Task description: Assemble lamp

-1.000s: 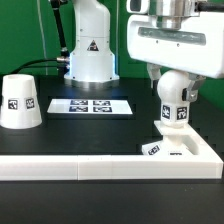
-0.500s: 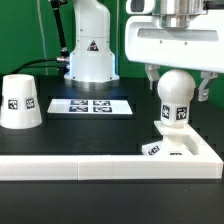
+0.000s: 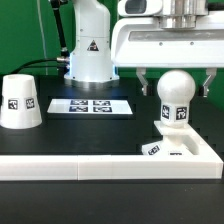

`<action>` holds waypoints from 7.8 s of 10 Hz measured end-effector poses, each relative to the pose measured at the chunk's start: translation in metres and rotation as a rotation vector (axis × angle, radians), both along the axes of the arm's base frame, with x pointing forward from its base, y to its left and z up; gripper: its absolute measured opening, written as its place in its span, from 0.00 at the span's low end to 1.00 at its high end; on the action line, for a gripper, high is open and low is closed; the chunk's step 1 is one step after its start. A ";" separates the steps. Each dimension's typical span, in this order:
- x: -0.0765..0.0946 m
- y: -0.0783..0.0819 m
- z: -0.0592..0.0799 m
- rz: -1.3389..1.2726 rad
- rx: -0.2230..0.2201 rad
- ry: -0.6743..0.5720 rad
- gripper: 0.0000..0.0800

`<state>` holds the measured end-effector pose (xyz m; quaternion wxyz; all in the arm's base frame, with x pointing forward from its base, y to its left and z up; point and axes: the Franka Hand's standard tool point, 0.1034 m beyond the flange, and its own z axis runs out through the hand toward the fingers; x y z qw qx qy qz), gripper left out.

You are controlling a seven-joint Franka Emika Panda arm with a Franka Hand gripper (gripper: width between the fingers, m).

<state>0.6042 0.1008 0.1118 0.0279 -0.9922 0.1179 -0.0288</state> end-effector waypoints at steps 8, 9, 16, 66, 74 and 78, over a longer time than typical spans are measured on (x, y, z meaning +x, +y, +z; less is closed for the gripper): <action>0.004 0.014 0.001 0.845 -0.105 -0.071 0.87; 0.004 0.015 0.001 0.941 -0.117 -0.073 0.87; 0.011 0.008 0.005 1.431 -0.213 -0.067 0.87; -0.001 0.008 -0.008 -1.172 0.103 0.161 0.87; -0.002 0.001 -0.008 -0.386 0.044 0.099 0.87; 0.001 0.012 0.001 0.099 0.013 0.016 0.87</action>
Offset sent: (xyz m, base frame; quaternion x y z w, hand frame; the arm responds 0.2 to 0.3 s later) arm 0.0000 0.0000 0.0000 0.0000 0.0000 -0.1938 0.9810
